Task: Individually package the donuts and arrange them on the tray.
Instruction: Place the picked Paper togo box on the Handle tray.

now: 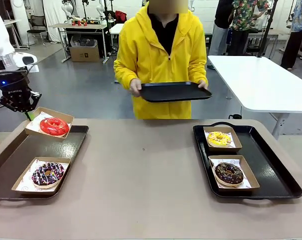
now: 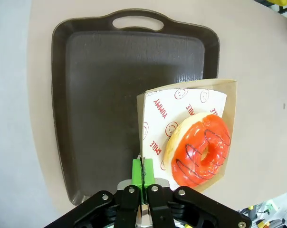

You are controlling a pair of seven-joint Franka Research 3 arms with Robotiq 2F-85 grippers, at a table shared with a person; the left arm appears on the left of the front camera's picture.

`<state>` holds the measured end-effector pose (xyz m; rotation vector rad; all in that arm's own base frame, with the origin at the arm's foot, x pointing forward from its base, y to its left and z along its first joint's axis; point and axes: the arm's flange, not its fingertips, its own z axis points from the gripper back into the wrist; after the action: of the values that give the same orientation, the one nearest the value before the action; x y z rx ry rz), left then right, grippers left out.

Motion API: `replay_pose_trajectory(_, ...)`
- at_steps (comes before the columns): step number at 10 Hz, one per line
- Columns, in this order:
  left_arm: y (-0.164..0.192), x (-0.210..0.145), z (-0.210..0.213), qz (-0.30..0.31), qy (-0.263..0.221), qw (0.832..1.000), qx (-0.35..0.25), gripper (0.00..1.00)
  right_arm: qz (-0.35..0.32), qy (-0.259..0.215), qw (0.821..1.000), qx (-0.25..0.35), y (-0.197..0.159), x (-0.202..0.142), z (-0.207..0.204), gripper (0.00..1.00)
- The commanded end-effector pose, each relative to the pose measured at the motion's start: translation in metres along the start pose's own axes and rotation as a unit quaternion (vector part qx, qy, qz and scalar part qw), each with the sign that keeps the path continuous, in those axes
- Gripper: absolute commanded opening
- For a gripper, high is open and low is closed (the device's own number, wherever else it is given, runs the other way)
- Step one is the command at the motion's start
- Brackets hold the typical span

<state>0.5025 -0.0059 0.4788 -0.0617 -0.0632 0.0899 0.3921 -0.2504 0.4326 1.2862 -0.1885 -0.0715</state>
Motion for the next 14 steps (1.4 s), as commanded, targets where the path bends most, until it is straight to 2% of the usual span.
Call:
replay_pose_trajectory(1, 0.001, -0.004, 0.004, -0.003, 0.006, 1.000, 0.006, 0.01, 0.001, 0.000, 1.000, 0.001, 0.002, -0.001, 0.000, 1.00)
replay_pose_trajectory(6, 0.000, -0.002, 0.001, 0.000, 0.006, 1.000, 0.001, 0.01, 0.001, 0.000, 1.000, 0.001, 0.002, -0.001, 0.000, 1.00)
replay_pose_trajectory(10, 0.010, 0.027, -0.060, -0.012, 0.017, 1.000, 0.004, 0.01, 0.001, 0.000, 1.000, 0.001, 0.002, -0.001, 0.000, 1.00)
replay_pose_trajectory(14, 0.033, 0.049, -0.094, -0.030, 0.034, 0.999, 0.020, 0.01, 0.001, 0.000, 1.000, 0.001, 0.002, -0.001, 0.000, 1.00)
